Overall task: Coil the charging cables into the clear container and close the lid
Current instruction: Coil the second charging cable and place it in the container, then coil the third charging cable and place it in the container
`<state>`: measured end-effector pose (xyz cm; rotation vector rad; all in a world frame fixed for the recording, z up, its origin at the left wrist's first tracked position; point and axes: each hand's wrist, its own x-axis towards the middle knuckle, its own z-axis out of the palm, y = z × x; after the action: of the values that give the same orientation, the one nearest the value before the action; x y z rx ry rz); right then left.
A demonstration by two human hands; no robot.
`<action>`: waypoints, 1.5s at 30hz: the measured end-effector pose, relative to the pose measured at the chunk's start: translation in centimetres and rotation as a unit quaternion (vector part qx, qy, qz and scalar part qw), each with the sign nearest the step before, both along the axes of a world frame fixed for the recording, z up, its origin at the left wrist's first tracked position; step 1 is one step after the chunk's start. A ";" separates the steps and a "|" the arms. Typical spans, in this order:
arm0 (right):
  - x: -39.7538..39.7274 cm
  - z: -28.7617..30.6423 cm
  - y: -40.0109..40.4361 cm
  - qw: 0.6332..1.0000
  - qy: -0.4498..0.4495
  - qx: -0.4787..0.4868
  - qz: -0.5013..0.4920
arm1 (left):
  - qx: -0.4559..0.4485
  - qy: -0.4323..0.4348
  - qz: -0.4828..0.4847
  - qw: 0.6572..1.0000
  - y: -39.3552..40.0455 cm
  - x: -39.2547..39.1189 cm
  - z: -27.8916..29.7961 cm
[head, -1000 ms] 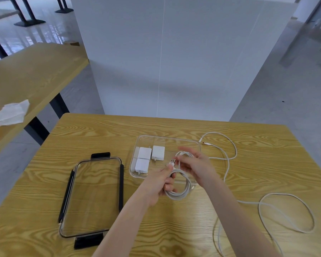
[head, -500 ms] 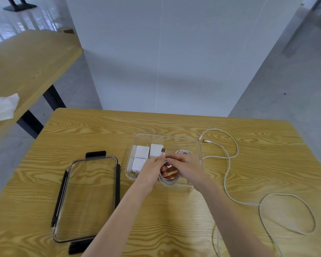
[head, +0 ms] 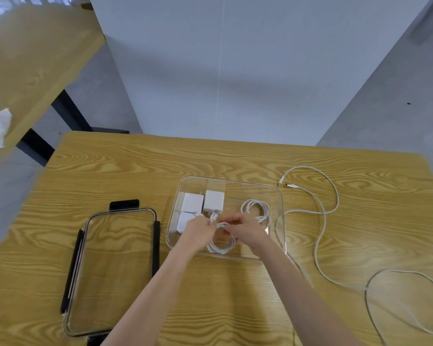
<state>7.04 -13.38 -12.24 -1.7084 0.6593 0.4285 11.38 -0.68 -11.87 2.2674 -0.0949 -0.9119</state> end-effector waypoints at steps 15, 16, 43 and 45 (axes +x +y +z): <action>0.0 -1.7 0.8 0.918 0.045 -0.361 0.157 | 0.189 -0.141 -0.138 0.962 -1.2 0.2 -2.3; 0.0 -1.5 0.6 0.922 0.039 -0.351 0.155 | 0.186 -0.140 -0.136 0.963 -1.1 0.2 -2.3; -15.6 2.7 -16.1 0.940 -0.083 -0.163 -0.288 | -0.123 -0.142 -0.180 0.965 -15.1 -10.0 4.5; -15.5 2.0 -17.6 0.941 -0.070 -0.164 -0.287 | -0.120 -0.100 -0.161 0.975 -16.8 -10.0 3.9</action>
<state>-8.46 -30.97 -10.20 -1.7325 1.1237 -0.2247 1.35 -17.48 -7.97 2.1415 -0.6434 -0.7805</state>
